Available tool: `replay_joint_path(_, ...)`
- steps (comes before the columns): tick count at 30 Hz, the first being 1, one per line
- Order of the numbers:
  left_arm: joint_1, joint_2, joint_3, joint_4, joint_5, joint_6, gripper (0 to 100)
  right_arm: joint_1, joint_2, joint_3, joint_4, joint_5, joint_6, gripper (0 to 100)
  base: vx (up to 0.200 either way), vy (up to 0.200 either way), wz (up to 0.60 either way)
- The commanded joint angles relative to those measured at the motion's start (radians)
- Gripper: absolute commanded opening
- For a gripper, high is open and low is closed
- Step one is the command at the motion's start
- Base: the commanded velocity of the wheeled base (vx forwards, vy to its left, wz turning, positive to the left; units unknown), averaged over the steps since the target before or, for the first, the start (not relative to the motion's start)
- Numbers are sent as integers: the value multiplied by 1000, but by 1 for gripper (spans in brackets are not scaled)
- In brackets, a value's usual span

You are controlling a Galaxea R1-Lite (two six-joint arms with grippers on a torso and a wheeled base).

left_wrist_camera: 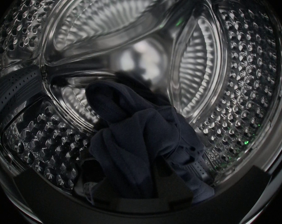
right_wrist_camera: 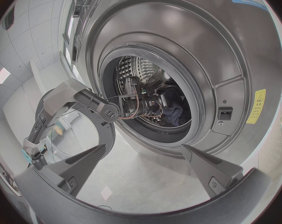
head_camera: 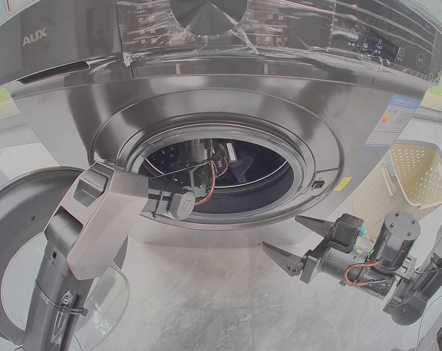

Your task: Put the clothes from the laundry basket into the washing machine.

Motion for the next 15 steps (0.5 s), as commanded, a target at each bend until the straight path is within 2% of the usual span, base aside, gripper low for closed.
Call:
replay_joint_path(1, 23, 105, -122, -8, 34, -18, 0, 2, 1, -3, -1, 0, 0, 100, 0, 0, 0)
replay_joint_path(11, 20, 105, -122, -11, 34, -18, 0, 2, 1, -3, -1, 2, 0, 100, 0, 0, 0)
replay_joint_path(12, 13, 102, -122, -11, 34, -19, 100, 2, -1, -3, -1, 2, 0, 100, 0, 0, 0)
replay_joint_path(15, 9, 88, -122, 0, 36, -21, 100, 2, -1, -3, -1, 2, 0, 100, 0, 0, 0)
